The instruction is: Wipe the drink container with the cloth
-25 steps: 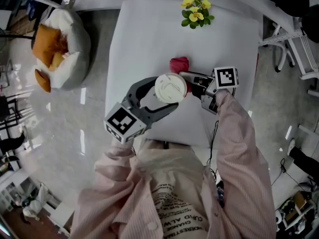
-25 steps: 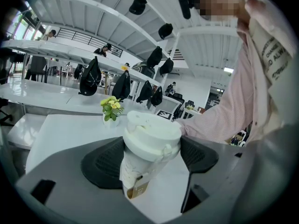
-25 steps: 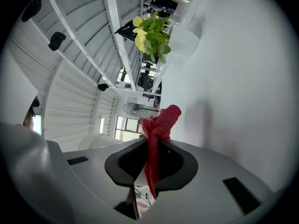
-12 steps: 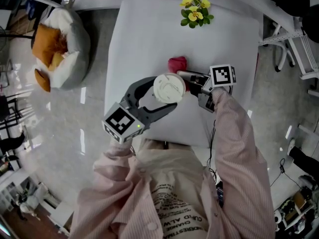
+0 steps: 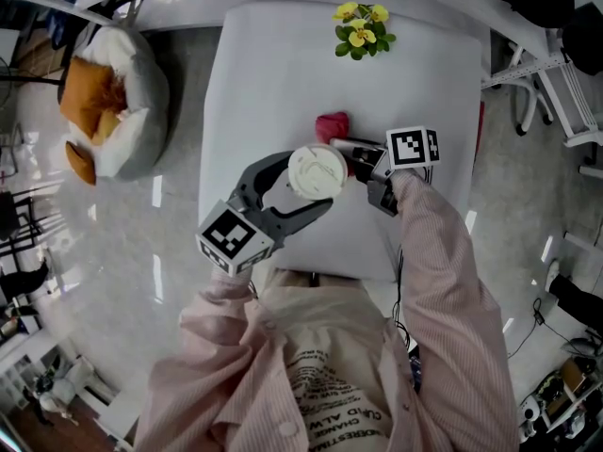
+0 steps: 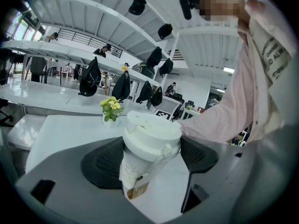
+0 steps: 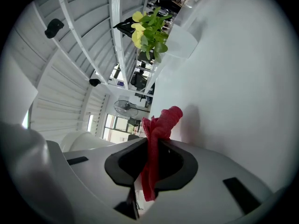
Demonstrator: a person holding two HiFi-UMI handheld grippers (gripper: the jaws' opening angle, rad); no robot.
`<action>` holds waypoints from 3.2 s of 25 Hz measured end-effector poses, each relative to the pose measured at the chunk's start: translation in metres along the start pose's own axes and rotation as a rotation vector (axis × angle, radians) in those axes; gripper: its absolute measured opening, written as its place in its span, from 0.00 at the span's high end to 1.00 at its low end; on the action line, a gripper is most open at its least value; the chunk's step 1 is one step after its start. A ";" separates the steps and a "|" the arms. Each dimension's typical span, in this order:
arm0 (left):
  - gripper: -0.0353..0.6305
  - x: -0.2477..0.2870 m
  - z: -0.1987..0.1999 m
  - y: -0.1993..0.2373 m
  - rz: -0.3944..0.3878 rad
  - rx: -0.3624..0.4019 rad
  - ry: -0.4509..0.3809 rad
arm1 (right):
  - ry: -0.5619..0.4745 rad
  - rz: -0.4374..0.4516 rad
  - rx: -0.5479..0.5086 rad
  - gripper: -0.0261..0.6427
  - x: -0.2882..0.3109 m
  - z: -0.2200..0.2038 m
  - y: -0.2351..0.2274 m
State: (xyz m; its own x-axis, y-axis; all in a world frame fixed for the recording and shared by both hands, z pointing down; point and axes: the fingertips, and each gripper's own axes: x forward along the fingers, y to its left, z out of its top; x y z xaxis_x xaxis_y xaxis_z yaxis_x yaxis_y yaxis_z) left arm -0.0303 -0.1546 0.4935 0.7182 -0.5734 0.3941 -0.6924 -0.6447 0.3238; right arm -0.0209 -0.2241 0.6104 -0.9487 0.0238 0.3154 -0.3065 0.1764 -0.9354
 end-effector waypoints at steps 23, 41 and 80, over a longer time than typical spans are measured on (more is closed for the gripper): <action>0.38 -0.029 0.028 -0.005 0.030 0.070 -0.119 | -0.292 0.011 -0.353 0.89 -0.072 0.020 0.093; 0.77 -0.083 0.076 -0.017 0.115 0.177 -0.214 | -0.561 -0.170 -0.756 0.89 -0.119 -0.015 0.197; 0.94 -0.149 0.136 -0.008 0.242 0.217 -0.307 | -0.878 -0.378 -1.031 0.89 -0.181 -0.036 0.266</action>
State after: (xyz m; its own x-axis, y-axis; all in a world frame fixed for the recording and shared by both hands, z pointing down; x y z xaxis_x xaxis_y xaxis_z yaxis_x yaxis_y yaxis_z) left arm -0.1227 -0.1331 0.3149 0.5467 -0.8233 0.1523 -0.8364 -0.5456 0.0526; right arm 0.0723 -0.1457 0.3098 -0.6789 -0.7330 -0.0412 -0.7196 0.6755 -0.1609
